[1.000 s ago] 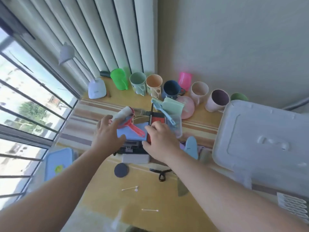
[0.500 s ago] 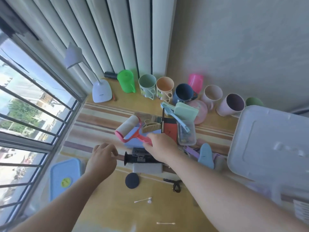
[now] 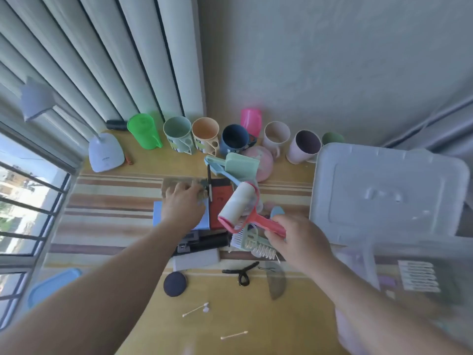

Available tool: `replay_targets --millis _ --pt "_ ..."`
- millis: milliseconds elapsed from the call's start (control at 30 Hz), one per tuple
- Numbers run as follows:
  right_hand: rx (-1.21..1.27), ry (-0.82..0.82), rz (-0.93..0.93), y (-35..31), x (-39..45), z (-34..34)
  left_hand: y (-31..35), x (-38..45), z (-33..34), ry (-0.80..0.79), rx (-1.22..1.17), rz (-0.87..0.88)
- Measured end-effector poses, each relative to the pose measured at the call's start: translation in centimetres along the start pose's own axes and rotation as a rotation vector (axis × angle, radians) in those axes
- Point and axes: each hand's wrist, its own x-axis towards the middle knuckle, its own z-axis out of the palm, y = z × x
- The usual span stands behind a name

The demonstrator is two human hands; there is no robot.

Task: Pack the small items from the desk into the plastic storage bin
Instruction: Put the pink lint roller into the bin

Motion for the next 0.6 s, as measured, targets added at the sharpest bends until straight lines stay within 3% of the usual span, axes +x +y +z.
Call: replay_targets --millis 133,267,400,600 --pt "-0.026 -0.011 0.037 1.3 -1.7 -1.1 0.1 -2.4 -0.1 0.145 -0.088 -0.046" --pt "0.097 0.02 0.016 2.5 -4.0 -4.9 1.4 -6.8 -1.6 0.283 -0.159 0.095" --pt "0.187 0.075 -0.007 7.7 -7.9 -11.4 8.6 -11.2 -2.6 0.258 -0.334 0.187" --pt "0.136 0.007 0.162 21.0 -17.2 -18.8 23.1 -18.0 -0.3 0.279 -0.451 0.442"
